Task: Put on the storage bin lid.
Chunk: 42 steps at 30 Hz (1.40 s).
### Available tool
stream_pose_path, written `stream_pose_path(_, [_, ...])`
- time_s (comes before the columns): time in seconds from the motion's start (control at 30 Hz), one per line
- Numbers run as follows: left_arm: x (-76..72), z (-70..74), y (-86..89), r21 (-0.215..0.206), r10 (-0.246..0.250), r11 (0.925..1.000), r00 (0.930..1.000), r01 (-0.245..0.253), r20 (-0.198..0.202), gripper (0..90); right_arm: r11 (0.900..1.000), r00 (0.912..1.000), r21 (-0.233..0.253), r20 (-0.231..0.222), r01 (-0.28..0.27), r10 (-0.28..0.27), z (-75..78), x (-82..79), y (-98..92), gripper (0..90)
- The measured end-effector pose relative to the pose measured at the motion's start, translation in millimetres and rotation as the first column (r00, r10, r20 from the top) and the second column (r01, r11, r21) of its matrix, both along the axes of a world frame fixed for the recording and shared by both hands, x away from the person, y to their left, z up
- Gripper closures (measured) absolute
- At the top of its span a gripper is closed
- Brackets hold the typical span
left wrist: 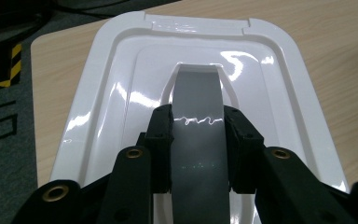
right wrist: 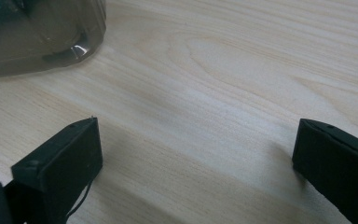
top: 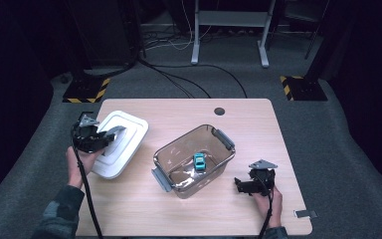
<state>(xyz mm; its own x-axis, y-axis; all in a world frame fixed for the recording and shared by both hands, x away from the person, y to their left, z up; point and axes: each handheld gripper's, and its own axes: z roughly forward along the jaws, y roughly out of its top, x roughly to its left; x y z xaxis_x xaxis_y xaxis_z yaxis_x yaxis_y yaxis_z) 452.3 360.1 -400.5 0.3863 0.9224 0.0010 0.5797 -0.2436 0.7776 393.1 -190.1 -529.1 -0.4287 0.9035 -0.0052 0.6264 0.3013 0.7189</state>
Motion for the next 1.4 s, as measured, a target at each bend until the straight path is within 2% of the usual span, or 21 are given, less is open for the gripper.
stream_pose_path(0.4, [-2.2, 29.2, -2.3, -0.021, -0.029, 0.9993, 0.999, 0.03, 0.032, 66.9, 1.0, 0.9999, 0.008, -0.003, 0.011, -0.011, 0.1, -0.4, 0.7, 0.9])
stream_pose_path(0.5, [-1.7, 36.4, -4.2, -0.021, -0.05, 0.9985, 0.9985, 0.05, 0.021, 66.9, 1.0, 0.9999, 0.007, -0.001, 0.013, -0.013, 0.1, -0.2, 0.5, 0.9])
stream_pose_path(0.8, [1.0, 51.4, -18.2, -0.02, -0.092, 0.9955, 0.9954, 0.093, 0.025, 66.9, 1.0, 0.9999, 0.002, 0.002, 0.012, -0.012, 0.1, 0.1, -0.1, 1.0])
stream_pose_path(1.13, [9.3, 66.1, -41.5, -0.01, -0.161, 0.9869, 0.9867, 0.161, 0.025, 66.9, 1.0, 0.9999, 0.003, 0.001, 0.013, -0.013, 0.1, 0.1, -0.2, 0.9])
stream_pose_path(1.17, [10.0, 67.1, -44.3, -0.019, -0.166, 0.9858, 0.9857, 0.167, 0.028, 66.9, 1.0, 0.9999, 0.003, 0.002, 0.013, -0.013, 0.1, 0.1, -0.2, 0.9])
stream_pose_path(1.4, [15.1, 76.5, -63.0, -0.007, -0.219, 0.9757, 0.9753, 0.219, 0.031, 66.9, 1.0, 0.9999, 0.003, 0.001, 0.013, -0.013, 0.1, 0.1, -0.2, 0.9])
